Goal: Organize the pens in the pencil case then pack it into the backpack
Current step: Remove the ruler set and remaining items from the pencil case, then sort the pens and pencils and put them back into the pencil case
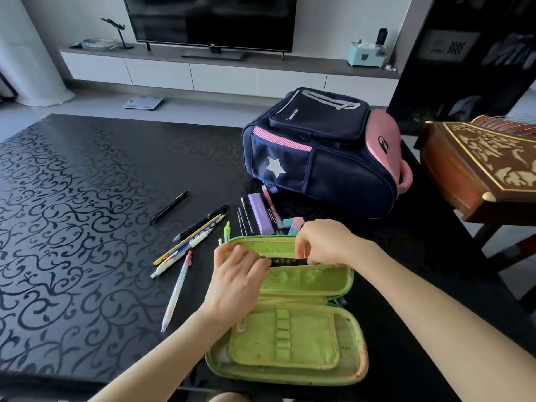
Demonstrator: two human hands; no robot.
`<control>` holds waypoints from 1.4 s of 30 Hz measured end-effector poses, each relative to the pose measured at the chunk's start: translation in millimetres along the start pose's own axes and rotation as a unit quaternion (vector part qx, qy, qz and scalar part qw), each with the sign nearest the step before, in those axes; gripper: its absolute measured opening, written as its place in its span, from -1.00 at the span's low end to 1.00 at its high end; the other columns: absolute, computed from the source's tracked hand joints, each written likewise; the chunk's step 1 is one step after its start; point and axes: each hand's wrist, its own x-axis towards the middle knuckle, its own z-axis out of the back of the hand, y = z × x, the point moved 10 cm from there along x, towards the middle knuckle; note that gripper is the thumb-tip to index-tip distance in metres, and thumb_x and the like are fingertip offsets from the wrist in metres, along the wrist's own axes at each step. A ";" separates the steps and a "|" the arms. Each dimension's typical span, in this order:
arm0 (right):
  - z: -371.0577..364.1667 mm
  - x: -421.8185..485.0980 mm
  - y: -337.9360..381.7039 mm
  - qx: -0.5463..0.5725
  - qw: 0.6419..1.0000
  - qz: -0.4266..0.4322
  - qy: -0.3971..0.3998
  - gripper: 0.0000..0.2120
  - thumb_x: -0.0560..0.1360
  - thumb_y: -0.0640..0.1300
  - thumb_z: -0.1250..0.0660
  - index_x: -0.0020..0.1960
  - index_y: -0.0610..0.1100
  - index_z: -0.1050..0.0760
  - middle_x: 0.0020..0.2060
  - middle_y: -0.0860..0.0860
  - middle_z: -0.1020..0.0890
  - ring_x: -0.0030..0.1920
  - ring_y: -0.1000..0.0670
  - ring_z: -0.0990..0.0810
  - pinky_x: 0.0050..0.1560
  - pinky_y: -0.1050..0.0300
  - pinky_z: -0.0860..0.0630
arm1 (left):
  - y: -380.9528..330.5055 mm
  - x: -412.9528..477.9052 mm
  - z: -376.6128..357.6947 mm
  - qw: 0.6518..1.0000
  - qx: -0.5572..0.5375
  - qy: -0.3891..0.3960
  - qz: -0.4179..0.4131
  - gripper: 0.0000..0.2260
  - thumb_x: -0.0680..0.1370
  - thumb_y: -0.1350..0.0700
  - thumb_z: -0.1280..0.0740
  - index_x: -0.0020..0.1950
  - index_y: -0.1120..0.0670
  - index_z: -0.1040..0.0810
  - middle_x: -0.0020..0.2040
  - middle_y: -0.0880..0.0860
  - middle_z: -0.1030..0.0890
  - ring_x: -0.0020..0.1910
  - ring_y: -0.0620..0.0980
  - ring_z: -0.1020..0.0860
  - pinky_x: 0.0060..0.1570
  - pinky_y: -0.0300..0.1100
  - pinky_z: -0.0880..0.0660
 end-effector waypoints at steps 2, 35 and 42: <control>-8.1 6.4 5.4 -0.006 0.998 0.013 0.056 -0.75 0.39 -0.27 -0.42 -0.02 0.03 -0.62 -0.07 0.06 -0.46 -0.07 -0.03 -0.60 -0.16 0.14 -0.53 | -1.4 0.1 1.8 1.000 0.001 -0.006 -0.004 -0.94 0.43 0.19 -0.36 -0.13 0.06 -0.57 -0.28 -0.06 -0.58 -0.15 -0.01 -0.41 0.09 -0.07 -0.24; 11.2 -22.9 -28.9 0.064 0.977 -0.023 -0.203 -0.85 0.46 -0.03 -0.34 0.01 0.01 -0.60 -0.10 0.09 -0.62 0.01 -0.01 -0.52 0.10 0.08 -0.36 | 43.9 33.9 -33.9 0.940 -0.112 0.288 0.146 -0.65 0.51 -0.03 -0.32 0.27 -0.01 -0.43 0.12 -0.02 -0.57 0.09 0.05 -0.53 0.05 -0.11 -0.42; 15.7 -70.7 -59.0 0.426 0.892 -0.010 -0.151 -0.88 0.46 -0.08 -0.40 -0.21 -0.08 -0.65 -0.29 -0.05 -0.69 -0.30 0.14 -0.57 -0.20 0.29 -0.51 | 11.7 25.7 7.2 0.867 -0.293 0.387 0.115 -0.75 0.33 0.11 -0.51 -0.02 -0.09 -0.63 -0.11 -0.17 -0.57 -0.13 -0.21 -0.51 -0.04 -0.34 -0.46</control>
